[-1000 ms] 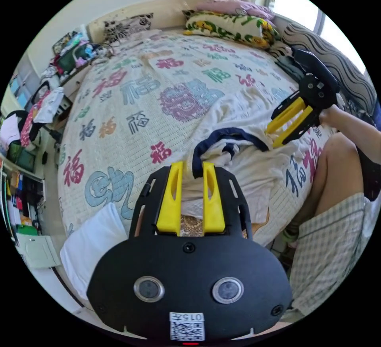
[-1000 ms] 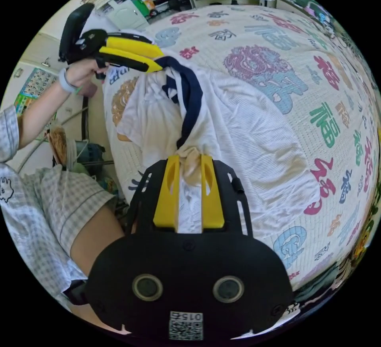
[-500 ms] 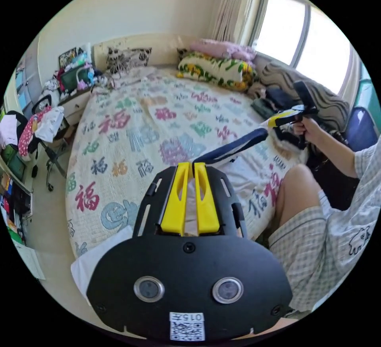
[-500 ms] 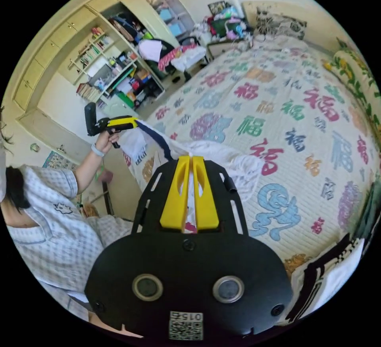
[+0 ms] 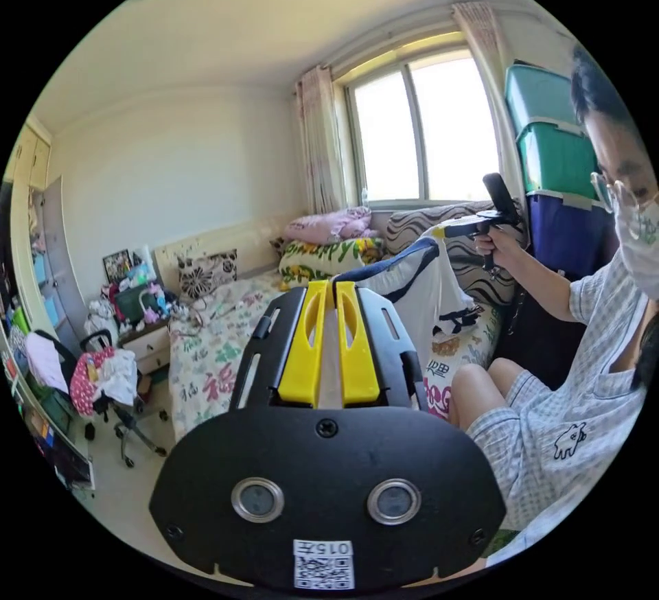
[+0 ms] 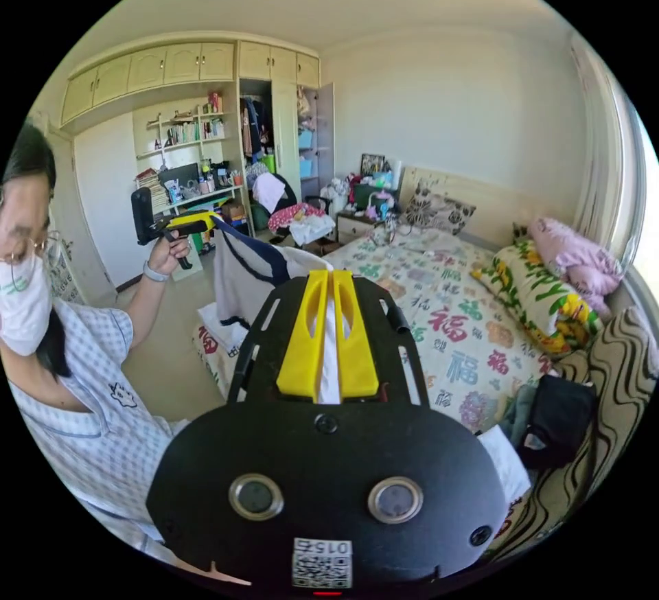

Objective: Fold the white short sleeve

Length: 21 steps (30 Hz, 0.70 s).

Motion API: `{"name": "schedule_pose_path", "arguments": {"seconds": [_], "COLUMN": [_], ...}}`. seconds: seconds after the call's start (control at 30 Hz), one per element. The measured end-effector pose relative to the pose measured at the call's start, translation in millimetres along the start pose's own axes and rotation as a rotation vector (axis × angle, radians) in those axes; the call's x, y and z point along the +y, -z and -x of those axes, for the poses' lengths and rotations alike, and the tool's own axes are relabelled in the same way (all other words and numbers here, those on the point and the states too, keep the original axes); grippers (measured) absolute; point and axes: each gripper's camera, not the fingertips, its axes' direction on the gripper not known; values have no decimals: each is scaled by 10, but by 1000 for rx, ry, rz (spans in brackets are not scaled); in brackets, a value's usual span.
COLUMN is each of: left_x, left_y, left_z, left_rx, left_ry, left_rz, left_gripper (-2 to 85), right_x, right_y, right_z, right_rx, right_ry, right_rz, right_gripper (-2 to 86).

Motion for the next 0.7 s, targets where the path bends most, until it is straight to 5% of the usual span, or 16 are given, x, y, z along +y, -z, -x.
{"name": "schedule_pose_path", "arguments": {"seconds": [0.37,0.57,0.7], "left_x": [-671,-420,60], "left_y": [617,-511,-2037], "left_z": [-537,10,765], "left_rx": [-164,-155,-214], "left_ry": [-254,-192,-88], "left_rz": [-94,82,290], "left_gripper": [2,4,8], "right_x": [-421,-369,-272], "right_y": [1063,316,-932], "right_z": [105,-855,-1825], "right_rx": [137,86,97], "right_ry": [101,-15,-152], "right_rz": [-131,-45,99], "right_gripper": [0,2,12]}}
